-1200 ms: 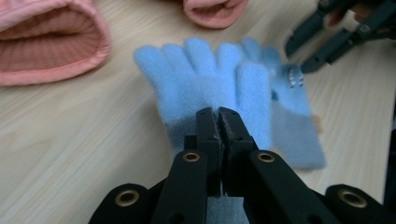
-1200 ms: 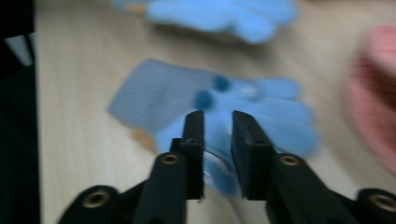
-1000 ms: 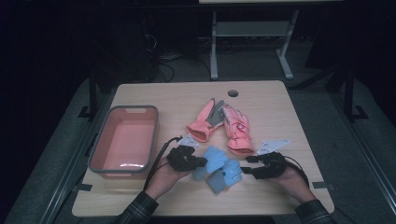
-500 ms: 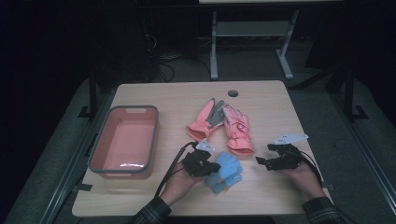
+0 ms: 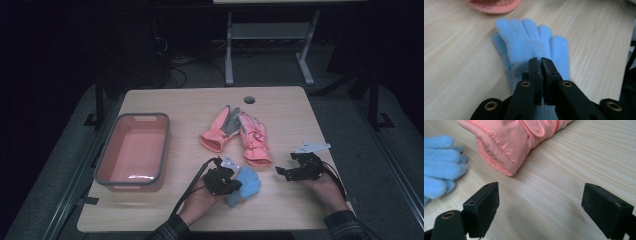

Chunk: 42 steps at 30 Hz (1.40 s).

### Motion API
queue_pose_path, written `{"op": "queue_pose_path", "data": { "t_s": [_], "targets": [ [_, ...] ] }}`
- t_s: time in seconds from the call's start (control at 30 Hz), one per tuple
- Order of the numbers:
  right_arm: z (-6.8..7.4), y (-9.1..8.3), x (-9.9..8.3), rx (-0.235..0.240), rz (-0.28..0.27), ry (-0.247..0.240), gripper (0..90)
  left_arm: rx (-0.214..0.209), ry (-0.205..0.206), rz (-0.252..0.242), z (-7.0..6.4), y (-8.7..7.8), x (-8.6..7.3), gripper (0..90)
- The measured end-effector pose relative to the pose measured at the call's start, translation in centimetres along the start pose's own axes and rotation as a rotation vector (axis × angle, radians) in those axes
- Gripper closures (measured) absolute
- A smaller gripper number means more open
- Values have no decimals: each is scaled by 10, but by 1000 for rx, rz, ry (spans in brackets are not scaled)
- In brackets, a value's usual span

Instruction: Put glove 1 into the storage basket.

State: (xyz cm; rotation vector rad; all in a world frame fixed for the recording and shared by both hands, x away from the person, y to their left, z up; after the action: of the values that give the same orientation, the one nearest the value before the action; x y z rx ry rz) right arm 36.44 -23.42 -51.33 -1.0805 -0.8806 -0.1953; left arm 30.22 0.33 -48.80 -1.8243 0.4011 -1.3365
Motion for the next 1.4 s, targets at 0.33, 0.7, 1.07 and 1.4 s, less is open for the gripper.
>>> {"op": "queue_pose_path", "data": {
  "t_s": [0.33,0.7,1.07,1.4],
  "targets": [
    [0,3,-1,-11,6,-3,136,-5,37,25,-2,5,-4,644],
    [-3,7,-3,-28,21,-13,108,2,72,25,-1,4,2,197],
    [-2,12,-5,-36,18,-28,53,28,99,82,1,27,6,144],
    [-2,12,-5,-34,17,-28,51,92,161,112,-1,28,1,237]
  ]
}}
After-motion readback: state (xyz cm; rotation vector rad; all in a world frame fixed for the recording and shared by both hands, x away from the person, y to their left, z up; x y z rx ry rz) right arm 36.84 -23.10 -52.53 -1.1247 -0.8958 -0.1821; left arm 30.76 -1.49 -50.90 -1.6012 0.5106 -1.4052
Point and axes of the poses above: each handheld gripper's, and its own axes: y roughly forward along the jaws, x roughly out of its top, z roughly to its left, the point moved 6 cm from there along y, roughly forward along the jaws, and after that the axes turned 8 degrees about y, right-handed, at the moved point
